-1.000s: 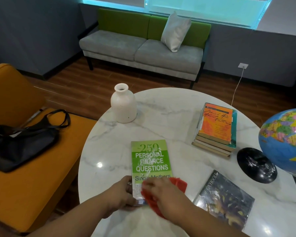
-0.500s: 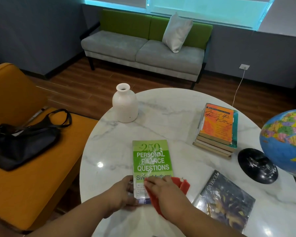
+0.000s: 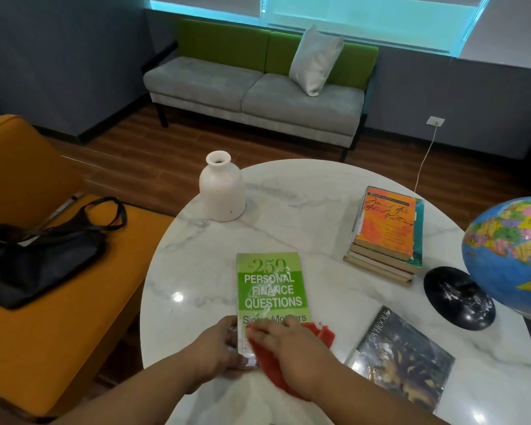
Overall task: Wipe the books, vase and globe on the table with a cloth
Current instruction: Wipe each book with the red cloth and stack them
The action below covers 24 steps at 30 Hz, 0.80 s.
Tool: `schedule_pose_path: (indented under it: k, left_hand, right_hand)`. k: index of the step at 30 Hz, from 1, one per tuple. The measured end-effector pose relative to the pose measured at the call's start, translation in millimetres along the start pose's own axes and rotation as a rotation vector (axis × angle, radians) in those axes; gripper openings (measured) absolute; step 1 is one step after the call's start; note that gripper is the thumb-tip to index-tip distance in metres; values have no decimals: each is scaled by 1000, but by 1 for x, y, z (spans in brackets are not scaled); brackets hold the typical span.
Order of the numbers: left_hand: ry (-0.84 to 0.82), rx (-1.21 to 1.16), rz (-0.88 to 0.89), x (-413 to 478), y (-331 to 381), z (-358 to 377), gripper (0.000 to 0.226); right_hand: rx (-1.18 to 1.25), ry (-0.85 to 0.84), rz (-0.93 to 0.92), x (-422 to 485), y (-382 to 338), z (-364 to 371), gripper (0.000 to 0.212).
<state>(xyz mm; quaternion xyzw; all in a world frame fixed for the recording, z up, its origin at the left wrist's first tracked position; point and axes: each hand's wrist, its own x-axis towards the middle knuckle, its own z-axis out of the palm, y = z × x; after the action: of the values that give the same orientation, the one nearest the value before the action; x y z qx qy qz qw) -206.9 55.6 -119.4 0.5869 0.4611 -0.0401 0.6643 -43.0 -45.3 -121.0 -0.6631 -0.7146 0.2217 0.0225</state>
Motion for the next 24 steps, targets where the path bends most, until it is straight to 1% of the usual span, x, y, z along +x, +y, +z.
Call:
schedule_pose_path:
  k: [1,2,3,6,7,9,10,12,14,15,17,18,21,22,24]
  left_hand:
    - [-2,3,-3,0,1,1,68]
    - [1,7,-7,1,1,2,67]
    - [8,14,-11,1,1,2,65]
    - [18,16,-16,1,2,2,59]
    - [22,15,-13,1,2,2,58]
    - [36,28,-10,3,2,3,61]
    - [41,36,-12,3,3,4,63]
    - [51,39,-19,4,2,4,65]
    - [59,43,-18,4,2,4,63]
    - [64,47,-18,4,1,4,62]
    - [65,53,-17,5,2,5,60]
    - [69,61,-15,5,2,6,60]
    - [82,75,-6,4,1,6,60]
    - [81,55,-9,4,1,6,61]
    - [73,26,-13,4,0,5,62]
  right_hand:
    - [-20,18,56,2,2,-3,60]
    - [-32,24,74,4,1,-4,60]
    - [-41,9,48,6,-3,-4,60]
    - [-30,-60,-101,5,-6,-3,55]
    - [-42,-53,-84,6,-3,-4,55]
    - [-58,-19,31,11,0,-8,58]
    - [-74,-22,58,14,-2,-10,61]
    - [-85,-58,2,17,-7,-8,63]
    - [-57,-81,-49,15,-8,-11,60]
    - [-57,-74,-16,16,-6,-13,60]
    - [-63,-25,108,17,-4,-17,64]
    - [-77,-6,125,17,-5,-18,65]
    - [-56,-25,-11,12,-7,-11,60]
    - [-42,-25,-10,9,-3,-9,58]
    - [-22,31,127,7,8,-8,56]
